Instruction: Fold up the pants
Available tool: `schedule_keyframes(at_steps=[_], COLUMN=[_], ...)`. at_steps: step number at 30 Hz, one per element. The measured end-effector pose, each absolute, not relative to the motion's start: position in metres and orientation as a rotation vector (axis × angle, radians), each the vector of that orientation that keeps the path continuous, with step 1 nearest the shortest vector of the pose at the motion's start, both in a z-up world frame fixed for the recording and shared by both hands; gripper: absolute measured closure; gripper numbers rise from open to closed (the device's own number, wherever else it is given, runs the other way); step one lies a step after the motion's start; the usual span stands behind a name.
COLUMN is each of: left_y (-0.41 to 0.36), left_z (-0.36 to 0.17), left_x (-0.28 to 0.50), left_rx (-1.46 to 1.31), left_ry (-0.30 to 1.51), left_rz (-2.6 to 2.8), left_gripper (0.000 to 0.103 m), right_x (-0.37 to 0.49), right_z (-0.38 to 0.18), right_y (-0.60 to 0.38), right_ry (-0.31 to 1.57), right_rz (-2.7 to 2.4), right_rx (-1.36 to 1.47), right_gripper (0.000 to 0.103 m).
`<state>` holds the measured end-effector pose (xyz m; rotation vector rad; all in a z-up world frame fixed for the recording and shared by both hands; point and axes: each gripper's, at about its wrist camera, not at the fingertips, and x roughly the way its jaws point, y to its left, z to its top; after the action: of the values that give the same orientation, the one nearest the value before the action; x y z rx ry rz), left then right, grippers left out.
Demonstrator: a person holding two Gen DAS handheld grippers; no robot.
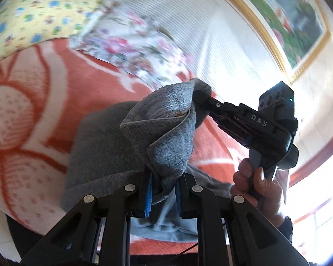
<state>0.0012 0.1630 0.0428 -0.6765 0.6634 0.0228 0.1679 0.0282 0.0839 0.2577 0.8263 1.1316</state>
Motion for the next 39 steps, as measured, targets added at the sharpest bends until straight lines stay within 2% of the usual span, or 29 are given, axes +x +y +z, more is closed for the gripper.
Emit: schedule_keyframes(at_steps=[20,33,36,39], left_y=[-0.045,-0.074,-0.08,-0.08], left_z=[0.015,-0.004,-0.014,-0.019], left_x=[0.058,0.072,0.071,0.069], left_rx=[-0.355,-0.252,-0.22,-0.221], left_ry=[0.859,0.92,0.94,0.948], left_rz=[-0.291,-0.31,-0.3,-0.304], left_gripper=[0.087,0.087,0.086,0.084], right_x=[0.142,0.136,0.136,0.136], right_z=[0.035,0.002,-0.011,-0.02], right_y=[-0.178,-0.213,-0.215,-0.223], right_ry=[0.763,0.767,0.778,0.787], right_rz=[0.812,0.784,0.759,0.729], right_rx=[0.424,0.514,0.511,0.54], right_gripper=[0.089,0.089,0.084,0.072])
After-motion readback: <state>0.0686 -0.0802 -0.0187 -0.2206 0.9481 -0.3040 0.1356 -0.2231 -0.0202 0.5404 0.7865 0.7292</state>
